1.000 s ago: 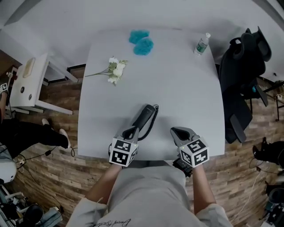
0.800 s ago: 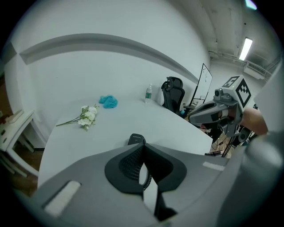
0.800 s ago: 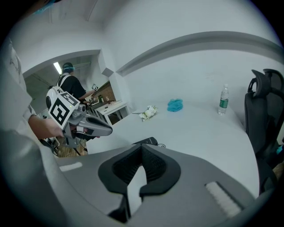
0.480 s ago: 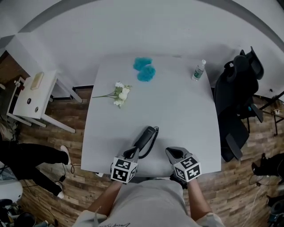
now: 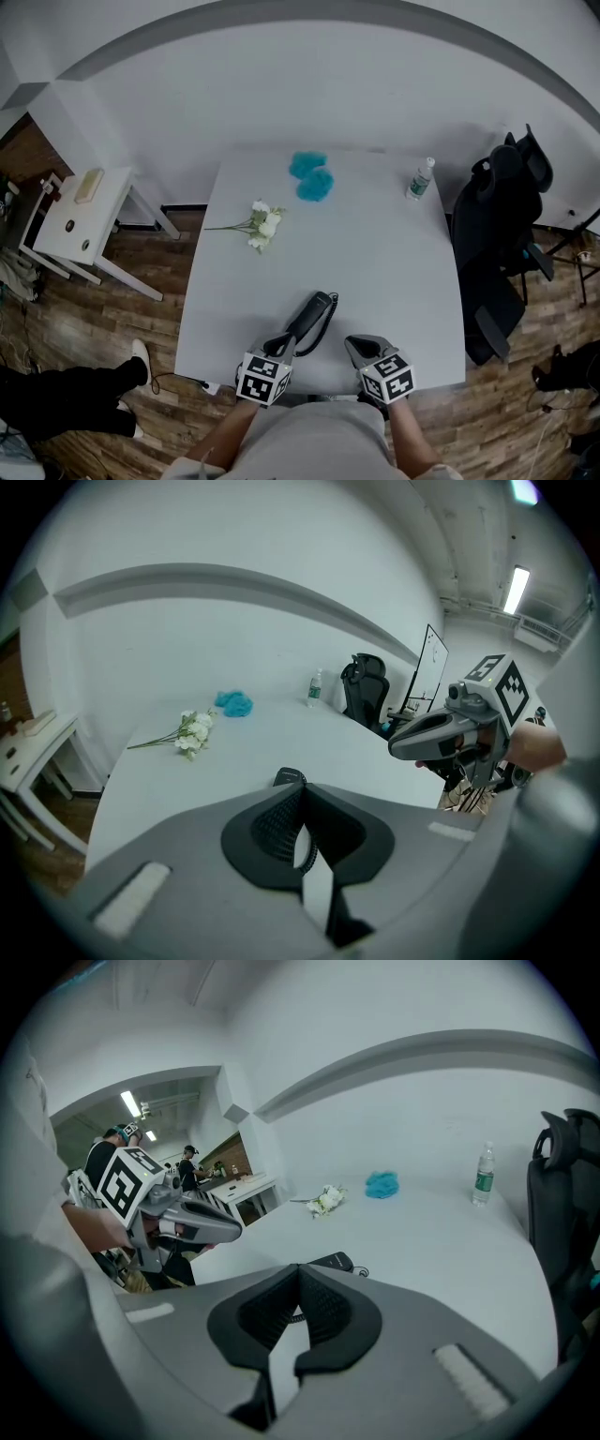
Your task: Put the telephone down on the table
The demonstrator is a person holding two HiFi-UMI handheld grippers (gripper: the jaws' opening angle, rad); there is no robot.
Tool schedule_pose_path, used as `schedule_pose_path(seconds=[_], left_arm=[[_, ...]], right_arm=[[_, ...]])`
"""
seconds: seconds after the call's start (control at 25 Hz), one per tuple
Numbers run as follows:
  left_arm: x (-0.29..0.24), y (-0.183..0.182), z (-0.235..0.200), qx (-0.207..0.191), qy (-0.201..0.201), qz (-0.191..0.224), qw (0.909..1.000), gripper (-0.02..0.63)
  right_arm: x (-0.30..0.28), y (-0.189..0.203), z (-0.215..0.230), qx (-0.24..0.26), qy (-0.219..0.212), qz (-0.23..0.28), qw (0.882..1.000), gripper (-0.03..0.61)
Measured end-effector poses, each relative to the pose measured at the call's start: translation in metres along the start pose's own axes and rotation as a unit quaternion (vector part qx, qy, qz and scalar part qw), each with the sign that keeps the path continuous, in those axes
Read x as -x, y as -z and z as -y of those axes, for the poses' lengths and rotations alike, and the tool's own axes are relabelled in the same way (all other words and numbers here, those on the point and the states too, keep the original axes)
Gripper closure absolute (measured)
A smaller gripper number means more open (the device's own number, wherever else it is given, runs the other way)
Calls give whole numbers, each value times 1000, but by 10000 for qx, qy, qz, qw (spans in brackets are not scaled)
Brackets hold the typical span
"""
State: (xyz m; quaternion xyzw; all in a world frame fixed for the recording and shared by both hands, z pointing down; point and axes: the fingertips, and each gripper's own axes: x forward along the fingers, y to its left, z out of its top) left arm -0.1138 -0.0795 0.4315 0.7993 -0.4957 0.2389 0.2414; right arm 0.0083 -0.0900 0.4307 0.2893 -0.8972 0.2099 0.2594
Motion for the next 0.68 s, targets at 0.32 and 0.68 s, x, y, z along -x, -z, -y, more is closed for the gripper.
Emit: schedule_pose_path(seconds=[0.32,0.68], left_arm=[[5,5,-1,-38,-4,-52,10000,597],[9,5,-1,-75,30,-54,10000,597]], right_arm=[[-2,6,-6,-34,-34,-47,10000,572],[-4,8,-15,-25,-63,-95,9999,572]])
